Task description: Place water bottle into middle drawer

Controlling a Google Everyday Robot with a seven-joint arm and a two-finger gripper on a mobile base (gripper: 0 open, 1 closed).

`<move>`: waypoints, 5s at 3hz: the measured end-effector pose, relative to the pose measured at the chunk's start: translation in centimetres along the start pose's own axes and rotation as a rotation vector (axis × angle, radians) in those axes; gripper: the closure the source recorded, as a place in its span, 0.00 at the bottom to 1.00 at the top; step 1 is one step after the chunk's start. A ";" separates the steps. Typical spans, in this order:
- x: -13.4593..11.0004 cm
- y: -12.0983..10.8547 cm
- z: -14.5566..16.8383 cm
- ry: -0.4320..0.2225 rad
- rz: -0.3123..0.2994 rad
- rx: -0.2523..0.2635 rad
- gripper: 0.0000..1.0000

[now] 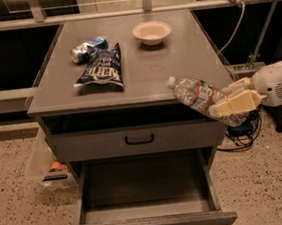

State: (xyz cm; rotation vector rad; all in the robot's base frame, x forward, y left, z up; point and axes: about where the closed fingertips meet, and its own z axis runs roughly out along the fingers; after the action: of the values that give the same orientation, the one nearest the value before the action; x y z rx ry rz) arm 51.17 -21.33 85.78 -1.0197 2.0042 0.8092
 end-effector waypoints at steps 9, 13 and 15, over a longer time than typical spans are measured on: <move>30.8 -2.2 28.0 0.047 0.471 -0.108 1.00; 34.3 -6.4 29.8 0.156 0.451 0.039 0.57; 34.3 -6.4 29.8 0.157 0.451 0.039 0.10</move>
Offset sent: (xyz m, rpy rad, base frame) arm -0.0438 0.0409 -0.2253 0.2936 0.3060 -0.0790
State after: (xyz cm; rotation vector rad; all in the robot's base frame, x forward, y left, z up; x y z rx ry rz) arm 52.03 -14.41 40.42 -0.6285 2.4191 0.9398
